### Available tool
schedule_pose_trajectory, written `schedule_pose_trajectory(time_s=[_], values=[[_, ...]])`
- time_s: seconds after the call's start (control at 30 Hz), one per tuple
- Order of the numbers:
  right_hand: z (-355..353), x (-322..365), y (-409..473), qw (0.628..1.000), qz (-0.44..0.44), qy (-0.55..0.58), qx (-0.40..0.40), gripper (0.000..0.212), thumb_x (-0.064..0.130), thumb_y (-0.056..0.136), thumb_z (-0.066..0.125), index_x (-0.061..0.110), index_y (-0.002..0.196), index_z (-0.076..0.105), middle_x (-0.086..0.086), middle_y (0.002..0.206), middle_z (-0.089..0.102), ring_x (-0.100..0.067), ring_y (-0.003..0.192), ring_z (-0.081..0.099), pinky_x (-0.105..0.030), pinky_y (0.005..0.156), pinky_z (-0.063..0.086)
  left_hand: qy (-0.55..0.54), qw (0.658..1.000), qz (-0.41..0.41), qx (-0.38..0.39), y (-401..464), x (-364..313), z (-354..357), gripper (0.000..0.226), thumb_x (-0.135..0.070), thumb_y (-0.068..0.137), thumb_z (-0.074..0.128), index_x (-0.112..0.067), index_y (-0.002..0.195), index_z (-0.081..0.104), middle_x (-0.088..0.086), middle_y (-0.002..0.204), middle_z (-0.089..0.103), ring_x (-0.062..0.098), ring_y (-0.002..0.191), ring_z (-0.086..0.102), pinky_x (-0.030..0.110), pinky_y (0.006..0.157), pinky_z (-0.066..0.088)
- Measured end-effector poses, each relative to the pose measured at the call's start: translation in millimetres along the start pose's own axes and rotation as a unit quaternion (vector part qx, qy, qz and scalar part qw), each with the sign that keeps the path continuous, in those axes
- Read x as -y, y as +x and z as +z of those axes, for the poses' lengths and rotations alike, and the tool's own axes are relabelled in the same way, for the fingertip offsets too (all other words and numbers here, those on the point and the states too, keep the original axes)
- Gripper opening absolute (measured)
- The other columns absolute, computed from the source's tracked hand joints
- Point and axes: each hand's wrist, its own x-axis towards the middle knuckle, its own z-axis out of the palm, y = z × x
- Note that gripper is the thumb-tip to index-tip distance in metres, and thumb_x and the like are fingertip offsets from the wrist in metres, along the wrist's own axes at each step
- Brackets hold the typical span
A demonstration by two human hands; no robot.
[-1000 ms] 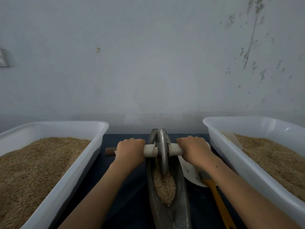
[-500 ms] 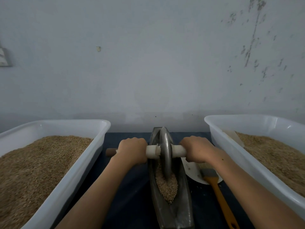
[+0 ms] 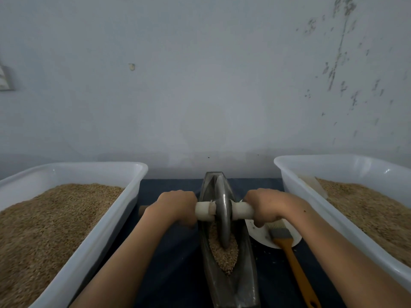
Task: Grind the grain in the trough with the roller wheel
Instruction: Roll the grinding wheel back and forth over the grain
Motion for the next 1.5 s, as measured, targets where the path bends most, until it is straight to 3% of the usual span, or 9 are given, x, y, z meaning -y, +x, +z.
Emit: schedule_pose_trajectory(time_s=[0.13, 0.3, 0.4, 0.7, 0.9, 1.07, 1.27, 1.33, 1.5], values=[[2.6, 0.0, 4.3, 0.999, 0.01, 0.002, -0.03, 0.039, 0.018, 0.083, 0.068, 0.014, 0.12, 0.057, -0.004, 0.106, 0.063, -0.02, 0.092, 0.061, -0.029, 0.072, 0.047, 0.006, 0.999, -0.005, -0.04, 2.5, 0.1, 2.2, 0.04, -0.032, 0.078, 0.07, -0.018, 0.114, 0.057, -0.002, 0.09, 0.056, 0.016, 0.079, 0.051, 0.031, 0.072, 0.04], [11.5, 3.8, 12.7, 0.984, 0.025, -0.03, -0.173, 0.023, 0.014, 0.088, 0.058, 0.019, 0.11, 0.056, -0.003, 0.104, 0.063, -0.021, 0.089, 0.059, -0.032, 0.072, 0.041, 0.029, 0.987, -0.019, -0.154, 5.2, -0.2, 9.0, 0.026, -0.031, 0.085, 0.06, -0.021, 0.108, 0.057, -0.001, 0.098, 0.062, 0.017, 0.084, 0.056, 0.03, 0.069, 0.037], [14.1, 5.8, 15.1, 0.976, 0.024, -0.034, -0.214, 0.022, 0.012, 0.089, 0.056, 0.021, 0.109, 0.056, -0.003, 0.105, 0.063, -0.023, 0.094, 0.06, -0.032, 0.073, 0.039, 0.012, 0.987, -0.025, -0.158, 5.7, 0.2, 10.4, 0.025, -0.03, 0.086, 0.059, -0.022, 0.109, 0.057, -0.001, 0.1, 0.062, 0.019, 0.091, 0.059, 0.03, 0.071, 0.038], [2.7, -1.6, 1.3, 1.0, -0.009, 0.007, -0.015, 0.042, 0.016, 0.082, 0.07, 0.014, 0.122, 0.056, -0.006, 0.109, 0.063, -0.02, 0.094, 0.061, -0.029, 0.074, 0.048, 0.008, 1.0, -0.014, -0.007, -0.1, -0.7, 1.5, 0.045, -0.032, 0.077, 0.071, -0.018, 0.118, 0.055, 0.003, 0.108, 0.063, 0.021, 0.096, 0.059, 0.031, 0.074, 0.04], [7.0, 0.7, 8.0, 0.995, 0.006, -0.013, -0.094, 0.033, 0.015, 0.086, 0.063, 0.017, 0.118, 0.058, -0.004, 0.106, 0.064, -0.021, 0.092, 0.062, -0.029, 0.07, 0.043, 0.016, 0.997, -0.025, -0.07, 2.6, -1.4, 3.5, 0.036, -0.033, 0.079, 0.067, -0.019, 0.111, 0.057, -0.003, 0.088, 0.056, 0.016, 0.078, 0.051, 0.031, 0.069, 0.038], [10.8, 5.4, 13.9, 0.982, 0.029, -0.022, -0.183, 0.025, 0.013, 0.089, 0.057, 0.023, 0.113, 0.057, -0.002, 0.107, 0.064, -0.022, 0.096, 0.061, -0.033, 0.078, 0.046, 0.032, 0.989, -0.037, -0.138, 5.8, -2.5, 8.4, 0.03, -0.03, 0.084, 0.062, -0.02, 0.111, 0.057, 0.0, 0.101, 0.062, 0.018, 0.089, 0.058, 0.029, 0.07, 0.037], [3.2, 1.3, 3.4, 0.998, 0.002, -0.011, -0.064, 0.036, 0.014, 0.085, 0.065, 0.015, 0.12, 0.056, -0.005, 0.109, 0.062, -0.02, 0.092, 0.06, -0.029, 0.074, 0.045, 0.01, 0.999, -0.02, -0.03, 3.5, -0.6, 2.2, 0.044, -0.03, 0.079, 0.07, -0.017, 0.118, 0.055, 0.003, 0.109, 0.063, 0.021, 0.098, 0.06, 0.031, 0.075, 0.043], [0.9, 0.7, 0.6, 1.0, -0.003, 0.004, -0.017, 0.042, 0.015, 0.084, 0.068, 0.015, 0.124, 0.056, -0.006, 0.112, 0.062, -0.021, 0.097, 0.061, -0.031, 0.081, 0.05, 0.008, 1.0, -0.013, 0.004, 2.4, -0.6, 0.7, 0.047, -0.031, 0.077, 0.072, -0.017, 0.119, 0.055, 0.004, 0.11, 0.063, 0.021, 0.097, 0.059, 0.031, 0.075, 0.042], [1.7, 2.5, 2.8, 0.999, 0.001, -0.006, -0.033, 0.038, 0.014, 0.086, 0.065, 0.013, 0.122, 0.056, -0.006, 0.11, 0.062, -0.021, 0.095, 0.061, -0.03, 0.077, 0.049, 0.009, 1.0, -0.017, -0.017, 3.2, 0.8, 2.9, 0.043, -0.032, 0.077, 0.07, -0.018, 0.115, 0.056, 0.001, 0.103, 0.062, 0.016, 0.081, 0.051, 0.031, 0.071, 0.04]])
